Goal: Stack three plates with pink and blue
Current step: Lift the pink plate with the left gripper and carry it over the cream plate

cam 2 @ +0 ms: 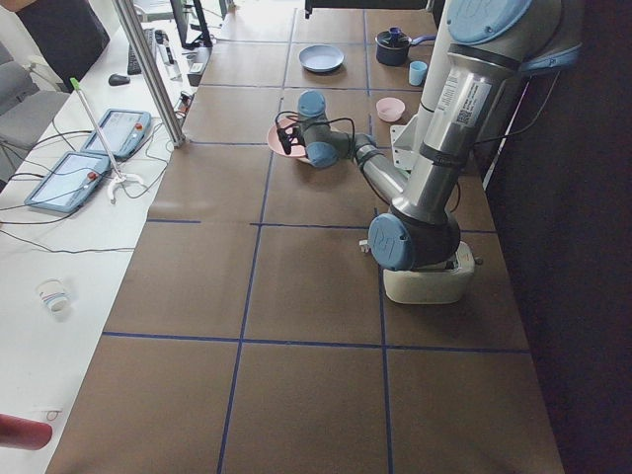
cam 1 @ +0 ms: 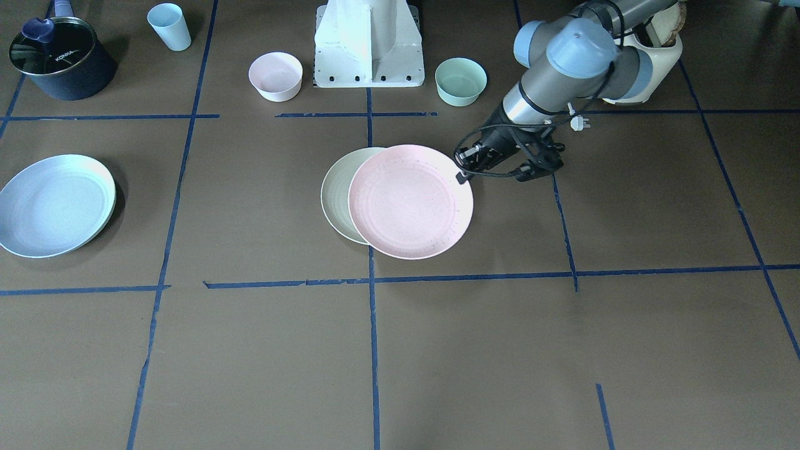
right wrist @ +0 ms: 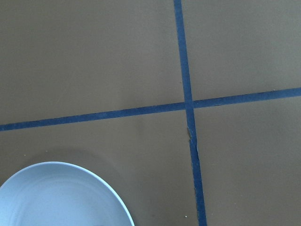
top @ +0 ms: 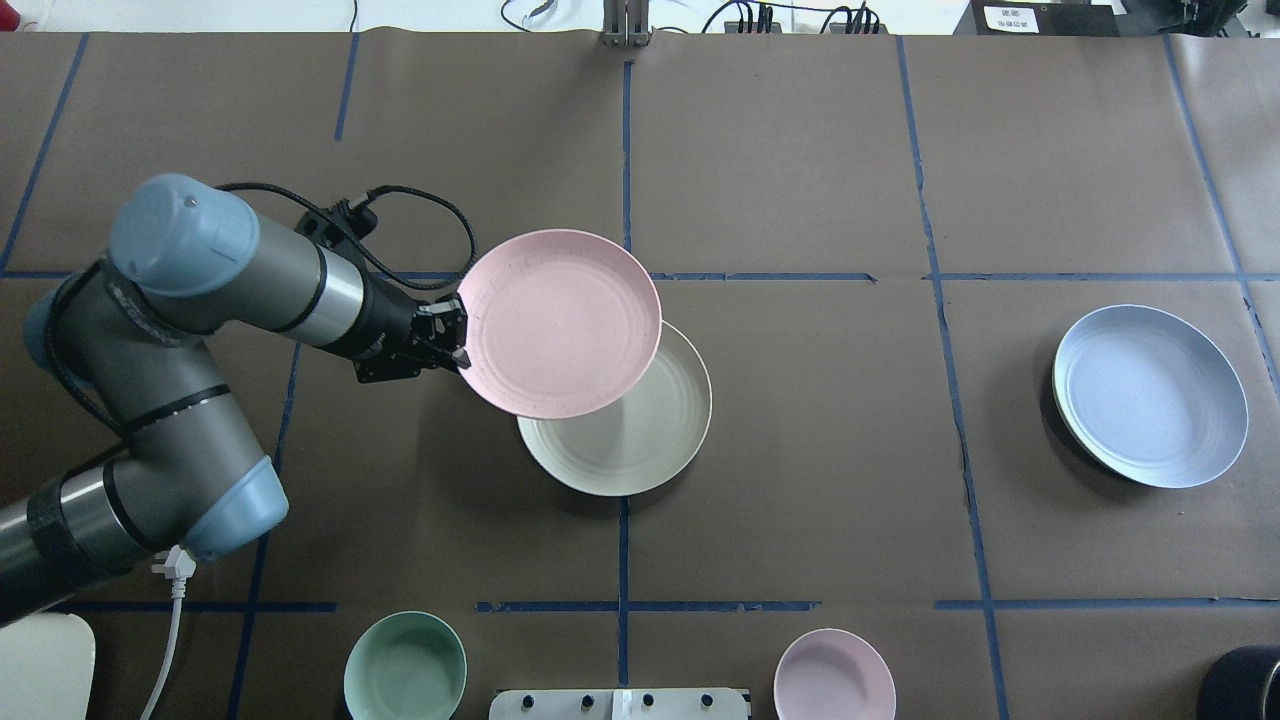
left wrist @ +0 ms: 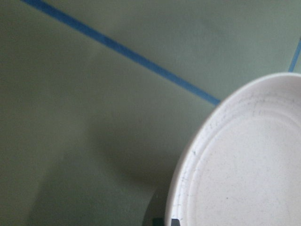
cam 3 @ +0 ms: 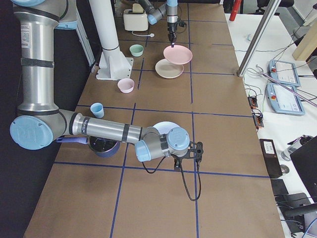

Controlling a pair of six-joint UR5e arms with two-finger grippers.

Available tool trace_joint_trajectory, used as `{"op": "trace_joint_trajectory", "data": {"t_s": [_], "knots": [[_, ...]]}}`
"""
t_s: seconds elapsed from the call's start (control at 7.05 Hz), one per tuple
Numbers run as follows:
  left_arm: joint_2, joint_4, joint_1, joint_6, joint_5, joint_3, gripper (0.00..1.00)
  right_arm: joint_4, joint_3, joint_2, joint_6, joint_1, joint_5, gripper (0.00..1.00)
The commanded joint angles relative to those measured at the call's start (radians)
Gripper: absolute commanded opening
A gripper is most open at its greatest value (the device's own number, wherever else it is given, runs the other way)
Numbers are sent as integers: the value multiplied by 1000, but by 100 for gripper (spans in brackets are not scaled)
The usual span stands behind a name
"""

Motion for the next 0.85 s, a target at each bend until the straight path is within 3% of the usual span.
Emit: {"op": "trace_joint_trajectory", "data": {"t_s": [0.0, 0.71], "knots": [[-29, 49, 135, -7, 107, -10, 0, 0, 1, 3, 4, -12, 4, 100], [-43, 47, 120, -8, 107, 9, 0, 0, -2, 3, 3, -17, 3, 100]]}}
